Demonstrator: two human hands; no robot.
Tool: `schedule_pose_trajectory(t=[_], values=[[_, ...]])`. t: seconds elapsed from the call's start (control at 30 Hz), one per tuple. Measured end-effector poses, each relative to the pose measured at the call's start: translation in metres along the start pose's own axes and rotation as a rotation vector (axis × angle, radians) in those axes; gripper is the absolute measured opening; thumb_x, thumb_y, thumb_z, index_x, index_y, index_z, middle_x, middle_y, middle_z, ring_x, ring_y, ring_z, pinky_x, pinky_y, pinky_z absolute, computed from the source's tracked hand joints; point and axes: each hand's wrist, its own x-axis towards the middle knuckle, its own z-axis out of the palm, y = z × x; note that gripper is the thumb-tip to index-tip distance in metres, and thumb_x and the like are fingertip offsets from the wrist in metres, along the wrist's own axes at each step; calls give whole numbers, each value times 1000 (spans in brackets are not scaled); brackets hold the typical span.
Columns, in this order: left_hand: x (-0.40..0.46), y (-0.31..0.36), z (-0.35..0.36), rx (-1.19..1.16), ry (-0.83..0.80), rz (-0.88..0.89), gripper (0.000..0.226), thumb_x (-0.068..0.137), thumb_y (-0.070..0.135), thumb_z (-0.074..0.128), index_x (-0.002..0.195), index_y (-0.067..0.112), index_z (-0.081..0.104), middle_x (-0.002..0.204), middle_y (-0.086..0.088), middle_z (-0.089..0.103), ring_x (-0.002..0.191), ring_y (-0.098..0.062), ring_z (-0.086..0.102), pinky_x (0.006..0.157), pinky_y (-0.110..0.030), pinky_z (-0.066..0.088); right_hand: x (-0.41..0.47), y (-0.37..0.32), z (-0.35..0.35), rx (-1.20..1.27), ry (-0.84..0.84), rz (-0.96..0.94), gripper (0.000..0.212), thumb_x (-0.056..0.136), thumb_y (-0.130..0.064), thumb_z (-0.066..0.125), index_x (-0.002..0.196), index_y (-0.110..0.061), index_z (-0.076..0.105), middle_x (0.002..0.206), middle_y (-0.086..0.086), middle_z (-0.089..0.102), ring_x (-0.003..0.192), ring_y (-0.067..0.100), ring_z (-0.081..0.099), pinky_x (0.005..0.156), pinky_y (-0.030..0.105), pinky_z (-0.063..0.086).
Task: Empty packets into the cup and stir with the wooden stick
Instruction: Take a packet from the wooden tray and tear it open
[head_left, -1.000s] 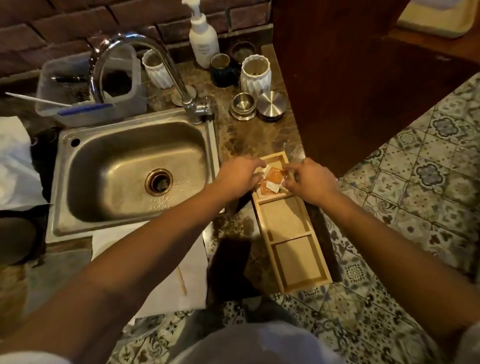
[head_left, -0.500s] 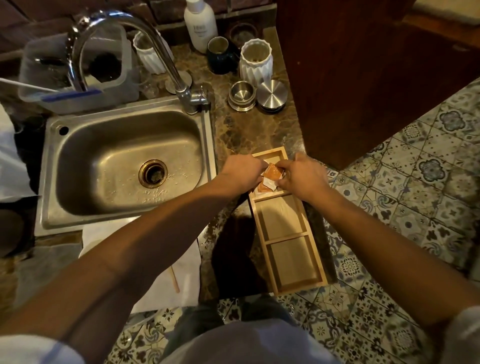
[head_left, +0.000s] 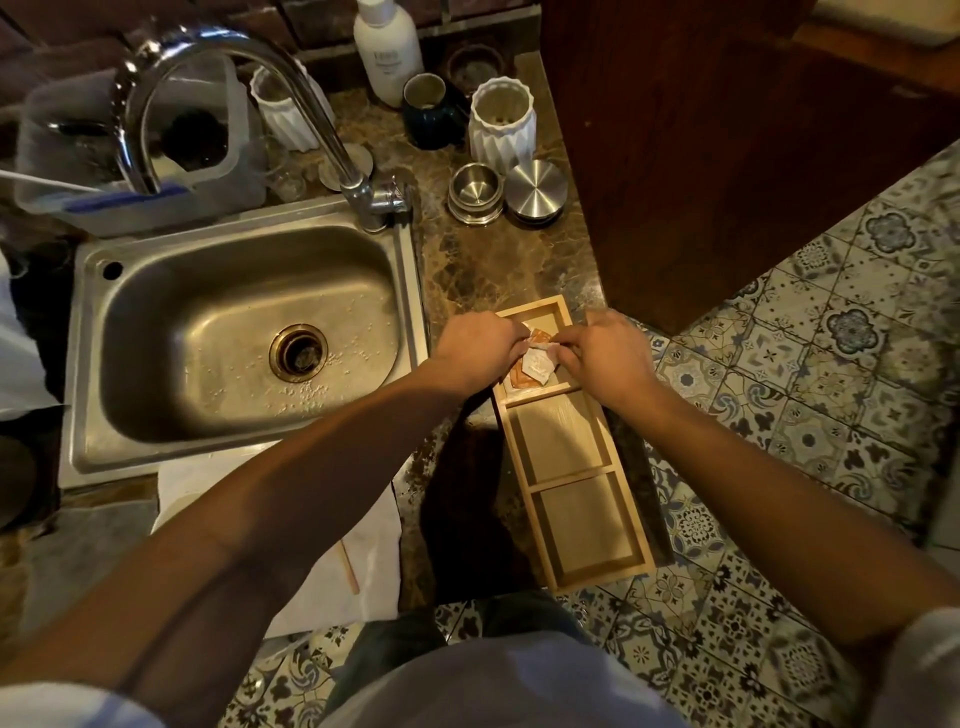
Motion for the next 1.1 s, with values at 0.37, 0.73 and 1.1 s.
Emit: schedule_pose_trajectory(t=[0.37,0.73,1.1], values=[[-15,-10,5,-392,124,-19,40,98,54,43,118,34,72,96,2,78,87,-22,71,71,-35,52,-6,5,-6,176,231,-90,21,94,-37,66,102,-24,79,106,3,68,107,26,57,87,41,44],[-108,-9,-47,-961,340,-85,24,99,26,62,119,22,75,104,13,78,96,1,70,84,-27,56,-43,-68,-71,605,283,-263,19,93,-33,70,105,-21,79,93,-7,73,88,9,66,78,31,55],[-229,-20,-88,-1289,553,-340,25,102,22,58,84,20,75,55,16,55,51,0,47,55,-19,38,-88,-146,-109,892,162,-286,10,95,-21,69,99,-21,78,96,-5,74,89,11,68,80,30,55]])
